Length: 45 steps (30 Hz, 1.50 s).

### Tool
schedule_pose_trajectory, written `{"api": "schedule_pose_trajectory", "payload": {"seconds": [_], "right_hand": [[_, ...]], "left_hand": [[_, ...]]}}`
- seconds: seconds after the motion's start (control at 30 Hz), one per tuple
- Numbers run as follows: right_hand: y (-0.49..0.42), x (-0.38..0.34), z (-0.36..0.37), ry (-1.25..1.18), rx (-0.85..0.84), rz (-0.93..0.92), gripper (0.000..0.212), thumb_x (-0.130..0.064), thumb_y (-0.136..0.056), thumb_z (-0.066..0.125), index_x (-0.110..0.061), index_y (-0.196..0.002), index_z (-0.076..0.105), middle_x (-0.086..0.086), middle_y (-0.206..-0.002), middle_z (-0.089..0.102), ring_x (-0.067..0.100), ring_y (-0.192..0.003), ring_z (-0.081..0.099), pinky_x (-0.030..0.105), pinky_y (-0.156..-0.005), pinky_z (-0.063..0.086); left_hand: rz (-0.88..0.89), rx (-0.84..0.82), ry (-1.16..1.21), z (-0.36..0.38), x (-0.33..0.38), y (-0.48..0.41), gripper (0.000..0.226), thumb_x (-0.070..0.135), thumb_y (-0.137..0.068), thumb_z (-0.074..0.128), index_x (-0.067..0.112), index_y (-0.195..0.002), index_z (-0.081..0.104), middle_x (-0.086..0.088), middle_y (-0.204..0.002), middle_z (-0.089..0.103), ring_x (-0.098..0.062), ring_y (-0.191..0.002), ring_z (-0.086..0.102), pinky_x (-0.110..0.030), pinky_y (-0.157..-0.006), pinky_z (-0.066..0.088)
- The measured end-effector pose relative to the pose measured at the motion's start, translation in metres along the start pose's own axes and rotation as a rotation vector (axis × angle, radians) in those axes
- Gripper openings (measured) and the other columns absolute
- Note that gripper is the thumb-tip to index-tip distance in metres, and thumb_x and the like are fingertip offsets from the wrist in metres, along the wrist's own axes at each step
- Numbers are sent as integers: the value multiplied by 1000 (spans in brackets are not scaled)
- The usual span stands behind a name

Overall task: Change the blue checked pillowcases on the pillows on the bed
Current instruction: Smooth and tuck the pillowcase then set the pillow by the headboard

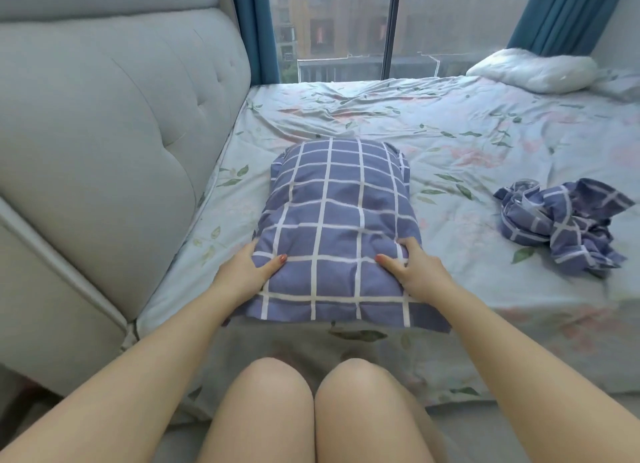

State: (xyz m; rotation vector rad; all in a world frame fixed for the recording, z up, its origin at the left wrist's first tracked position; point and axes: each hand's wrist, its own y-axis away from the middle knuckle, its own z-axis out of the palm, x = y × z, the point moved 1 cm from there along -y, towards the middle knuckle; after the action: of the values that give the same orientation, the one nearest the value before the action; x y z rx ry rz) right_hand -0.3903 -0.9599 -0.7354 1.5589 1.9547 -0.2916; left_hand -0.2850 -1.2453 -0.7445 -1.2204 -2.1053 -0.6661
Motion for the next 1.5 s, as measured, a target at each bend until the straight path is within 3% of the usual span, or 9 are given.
{"api": "schedule_pose_trajectory", "payload": {"seconds": [0.13,0.2,0.3,0.4,0.53,0.8,1.1,1.3,1.5], "right_hand": [[49,-1,-1,241,-168,-57,31,-65,-94,35,-36,-106,39,9,-110,57,32,-102,58,43,-88,47],[61,-5,-4,403,-143,-14,53,-71,-92,22,-28,-116,40,7,-107,57,31,-97,59,43,-83,49],[48,-25,-13,622,37,15,66,-73,-91,16,-24,-123,45,9,-128,51,33,-115,51,42,-86,43],[15,-58,-7,642,289,-174,62,-70,-93,22,-28,-134,42,8,-146,33,34,-130,35,47,-102,38],[-49,-88,15,474,231,-278,71,-77,-88,15,-45,-152,10,-4,-164,-3,37,-148,2,59,-116,12],[-126,-46,73,409,134,-203,68,-77,-87,3,-53,-149,-7,-17,-159,-23,30,-147,-24,59,-114,-17],[-100,-35,74,401,113,-232,65,-71,-91,5,-50,-149,-13,-15,-160,-24,27,-147,-24,54,-117,-15],[-99,-27,80,446,217,-200,71,-75,-82,-11,-51,-148,-14,-17,-159,-25,28,-147,-25,56,-114,-17],[-125,-35,85,467,216,-178,64,-70,-91,4,-49,-150,-9,-16,-159,-25,28,-147,-25,58,-114,-15]], "left_hand": [[-6,-128,-65,-23,-16,50,57,80,-75,55,41,-116,60,20,-115,66,-13,-109,62,-36,-97,48],[-53,-199,-129,-33,-17,63,66,89,-71,45,36,-106,63,20,-106,67,-9,-100,63,-33,-93,48],[-98,-131,-429,-40,-9,46,84,91,-68,16,24,-88,62,2,-99,65,-19,-93,60,-34,-86,47],[-3,67,-464,-30,13,7,63,74,-89,25,32,-122,58,-11,-139,41,-32,-130,41,-44,-106,38],[256,119,-449,-2,63,-56,56,59,-100,24,44,-154,16,9,-165,-1,-20,-152,1,-55,-121,7],[175,52,-623,86,38,-125,54,52,-103,10,46,-153,-10,15,-161,-23,-20,-150,-20,-64,-116,-4],[183,70,-643,89,42,-83,55,51,-103,9,42,-154,-11,12,-163,-20,-23,-150,-17,-61,-117,-3],[195,134,-651,96,40,-82,56,53,-100,3,42,-152,-16,11,-162,-24,-24,-150,-20,-60,-116,-6],[183,158,-641,100,41,-112,58,51,-101,10,41,-153,-14,10,-161,-25,-25,-150,-21,-64,-116,-7]]}}
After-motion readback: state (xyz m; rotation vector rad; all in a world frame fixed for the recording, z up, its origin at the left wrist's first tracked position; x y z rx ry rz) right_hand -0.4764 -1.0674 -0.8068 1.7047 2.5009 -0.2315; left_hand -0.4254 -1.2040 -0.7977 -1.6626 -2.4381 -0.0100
